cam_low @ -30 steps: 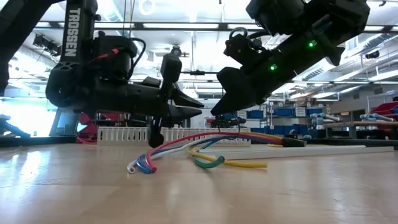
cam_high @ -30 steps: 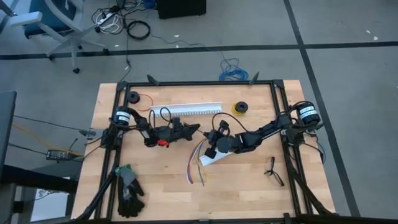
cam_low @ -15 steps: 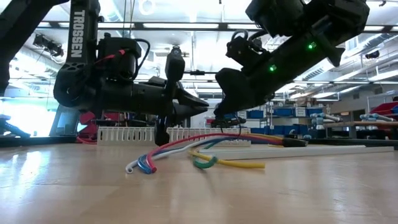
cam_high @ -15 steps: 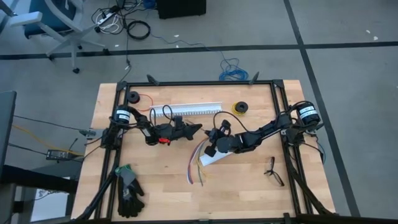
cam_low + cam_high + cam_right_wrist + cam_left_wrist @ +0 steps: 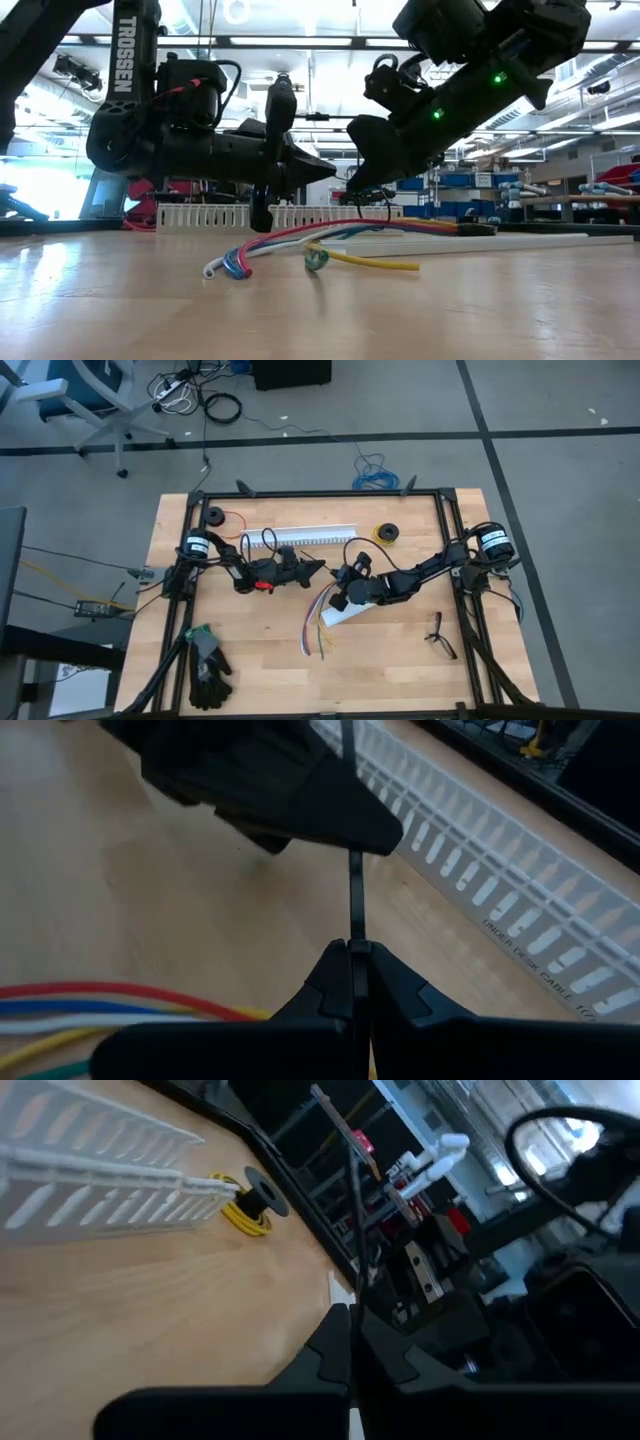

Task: Ziptie cables
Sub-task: Wrap the cables together using the black zip tie

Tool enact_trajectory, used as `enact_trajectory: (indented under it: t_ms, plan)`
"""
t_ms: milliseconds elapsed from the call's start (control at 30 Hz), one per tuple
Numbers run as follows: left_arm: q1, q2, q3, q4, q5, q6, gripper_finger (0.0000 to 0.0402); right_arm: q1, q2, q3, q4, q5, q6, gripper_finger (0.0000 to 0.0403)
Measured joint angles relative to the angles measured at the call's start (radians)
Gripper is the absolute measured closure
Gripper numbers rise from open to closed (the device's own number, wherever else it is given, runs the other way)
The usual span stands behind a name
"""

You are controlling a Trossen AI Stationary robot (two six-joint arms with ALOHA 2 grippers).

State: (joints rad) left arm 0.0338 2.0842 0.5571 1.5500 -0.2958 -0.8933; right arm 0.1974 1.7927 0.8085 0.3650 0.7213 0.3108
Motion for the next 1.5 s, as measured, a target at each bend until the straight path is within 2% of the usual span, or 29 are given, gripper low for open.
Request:
enact_trajectory:
  t_ms: [233,500,700,967,1200,1367,1500]
  plan:
    - [0.034,0.0,0.0,0.015,0.101,0.066,0.0399,-0.005,0.0,0.0,-0.033,-0.104,-0.013,0.0364]
    - [0.087,-0.001,0.0,0.021,0.258,0.153,0.04,-0.02,0.0,0.0,-0.04,-0.28,-0.013,0.0315]
    - [0.124,-0.002,0.0,0.022,0.369,0.22,0.0401,-0.032,-0.005,0.0,-0.034,-0.298,-0.013,0.0295]
    - [0.13,-0.022,0.0,-0.029,0.364,0.287,0.0401,-0.037,-0.037,-0.001,-0.054,-0.156,-0.001,0.0305]
    - [0.128,-0.174,0.0,-0.308,0.298,0.409,0.0401,-0.038,-0.074,-0.001,-0.101,-0.128,-0.026,0.0315]
    - [0.111,-0.313,0.005,-0.531,0.189,0.521,0.0401,-0.048,-0.073,-0.001,-0.118,-0.132,-0.085,0.0316]
    - [0.094,-0.348,0.03,-0.606,0.142,0.555,0.0401,-0.059,-0.073,-0.001,-0.076,-0.136,-0.131,0.0317]
